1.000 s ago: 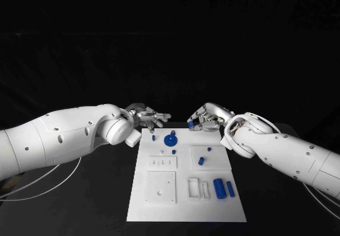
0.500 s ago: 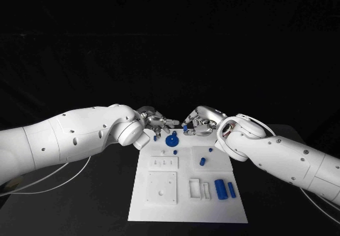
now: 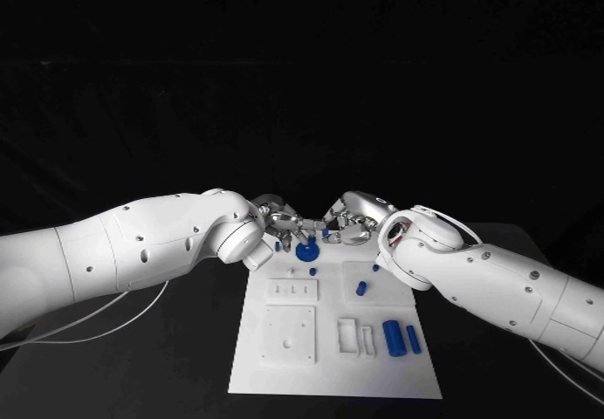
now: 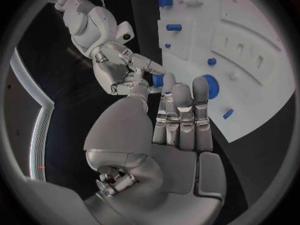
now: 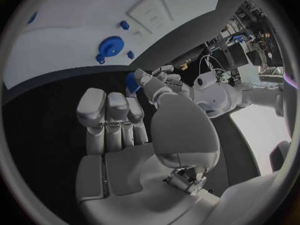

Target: Assemble the parts on the task board

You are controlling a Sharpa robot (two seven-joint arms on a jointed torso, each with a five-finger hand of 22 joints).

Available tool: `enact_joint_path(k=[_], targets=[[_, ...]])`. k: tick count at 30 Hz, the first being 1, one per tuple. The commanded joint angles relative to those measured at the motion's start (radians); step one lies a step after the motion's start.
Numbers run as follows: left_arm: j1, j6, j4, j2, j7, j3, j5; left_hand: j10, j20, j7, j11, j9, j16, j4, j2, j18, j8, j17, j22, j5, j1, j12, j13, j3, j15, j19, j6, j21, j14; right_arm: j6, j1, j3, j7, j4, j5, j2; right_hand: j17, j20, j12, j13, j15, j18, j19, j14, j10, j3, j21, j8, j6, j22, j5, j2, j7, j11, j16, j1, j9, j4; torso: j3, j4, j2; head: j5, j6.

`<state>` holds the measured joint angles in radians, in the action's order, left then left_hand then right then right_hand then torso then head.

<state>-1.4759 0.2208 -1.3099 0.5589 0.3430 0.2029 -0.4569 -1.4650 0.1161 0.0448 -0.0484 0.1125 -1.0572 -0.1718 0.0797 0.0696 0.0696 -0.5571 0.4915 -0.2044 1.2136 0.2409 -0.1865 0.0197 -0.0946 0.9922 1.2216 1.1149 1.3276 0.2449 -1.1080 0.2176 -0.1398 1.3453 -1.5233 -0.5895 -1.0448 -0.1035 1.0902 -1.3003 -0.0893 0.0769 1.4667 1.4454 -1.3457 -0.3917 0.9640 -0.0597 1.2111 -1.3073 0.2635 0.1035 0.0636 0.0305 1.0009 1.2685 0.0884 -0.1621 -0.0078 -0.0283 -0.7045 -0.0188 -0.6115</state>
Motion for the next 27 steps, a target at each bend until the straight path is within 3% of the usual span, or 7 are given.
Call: enact_joint_path(k=[1, 12, 16, 22, 27], targets=[[0.006, -0.04, 0.006, -0.007, 0.007, -0.001, -0.006, -0.049, -0.003, 0.001, 0.009, -0.003, 0.004, 0.008, -0.009, -0.015, -0.006, 0.002, 0.001, -0.004, 0.001, 0.0, -0.001, 0.002, 0.001, 0.006, -0.006, -0.005, 0.004, -0.003, 0.004, 0.0, -0.012, 0.001, -0.02, 0.006, 0.001, -0.01, -0.003, 0.001, -0.005, 0.003, 0.042, 0.001, -0.002, -0.007, -0.004, -0.004, 0.011, -0.117, 0.003, 0.007, 0.0, 0.002, -0.005, 0.0, 0.019, 0.001, -0.0018, 0.0002, -0.001, 0.002, -0.003], [0.017, -0.05, 0.024, -0.023, 0.014, -0.001, -0.005, -0.049, -0.003, 0.002, 0.01, -0.008, 0.004, 0.015, -0.018, -0.015, -0.006, 0.006, 0.003, 0.003, -0.002, -0.002, -0.002, 0.008, 0.001, 0.006, -0.007, -0.006, 0.004, -0.008, 0.007, -0.002, -0.011, 0.003, -0.019, 0.02, 0.001, -0.01, -0.002, 0.001, -0.005, 0.003, 0.043, 0.001, -0.003, -0.007, -0.004, -0.004, 0.012, -0.117, 0.005, 0.007, 0.0, 0.002, -0.005, 0.001, 0.02, 0.001, 0.0023, 0.0001, 0.0, 0.004, -0.004], [0.018, -0.051, 0.032, -0.026, 0.007, -0.001, -0.005, -0.048, -0.004, 0.003, 0.011, -0.01, 0.005, 0.018, -0.02, -0.015, -0.006, 0.008, 0.003, 0.004, 0.002, -0.004, -0.002, 0.007, 0.002, 0.006, -0.013, -0.007, 0.004, -0.012, 0.008, -0.013, -0.011, 0.01, -0.018, 0.022, -0.001, -0.01, -0.002, 0.001, -0.005, 0.003, 0.043, 0.001, -0.003, -0.006, -0.004, -0.004, 0.012, -0.117, 0.006, 0.007, -0.001, 0.002, -0.004, 0.001, 0.02, 0.001, 0.0017, 0.0006, -0.001, 0.003, -0.004], [0.018, -0.064, 0.039, -0.027, -0.01, -0.001, 0.002, -0.048, -0.003, 0.003, 0.011, -0.017, -0.007, 0.063, -0.061, -0.017, -0.006, 0.005, 0.007, -0.028, 0.033, -0.018, 0.006, 0.016, 0.001, 0.003, -0.014, -0.007, 0.004, -0.014, 0.01, -0.024, -0.013, 0.012, -0.016, 0.027, -0.001, -0.01, -0.002, 0.001, -0.005, 0.003, 0.043, 0.001, -0.003, -0.006, -0.004, -0.004, 0.012, -0.117, 0.006, 0.007, -0.001, 0.002, -0.004, 0.001, 0.02, 0.001, 0.0014, -0.0005, -0.001, 0.005, -0.005], [0.018, -0.076, 0.038, -0.03, -0.015, -0.001, 0.008, -0.048, -0.004, 0.002, 0.011, -0.019, -0.011, 0.076, -0.079, -0.016, -0.006, 0.002, 0.01, -0.034, 0.037, -0.024, 0.011, 0.023, 0.002, 0.001, -0.013, -0.007, 0.001, -0.015, 0.01, -0.026, -0.014, 0.01, -0.015, 0.03, -0.001, -0.01, -0.002, 0.001, -0.005, 0.003, 0.043, 0.001, -0.003, -0.006, -0.004, -0.004, 0.012, -0.117, 0.006, 0.007, -0.001, 0.002, -0.004, 0.001, 0.02, 0.001, 0.0013, -0.0015, -0.001, 0.004, -0.007]])
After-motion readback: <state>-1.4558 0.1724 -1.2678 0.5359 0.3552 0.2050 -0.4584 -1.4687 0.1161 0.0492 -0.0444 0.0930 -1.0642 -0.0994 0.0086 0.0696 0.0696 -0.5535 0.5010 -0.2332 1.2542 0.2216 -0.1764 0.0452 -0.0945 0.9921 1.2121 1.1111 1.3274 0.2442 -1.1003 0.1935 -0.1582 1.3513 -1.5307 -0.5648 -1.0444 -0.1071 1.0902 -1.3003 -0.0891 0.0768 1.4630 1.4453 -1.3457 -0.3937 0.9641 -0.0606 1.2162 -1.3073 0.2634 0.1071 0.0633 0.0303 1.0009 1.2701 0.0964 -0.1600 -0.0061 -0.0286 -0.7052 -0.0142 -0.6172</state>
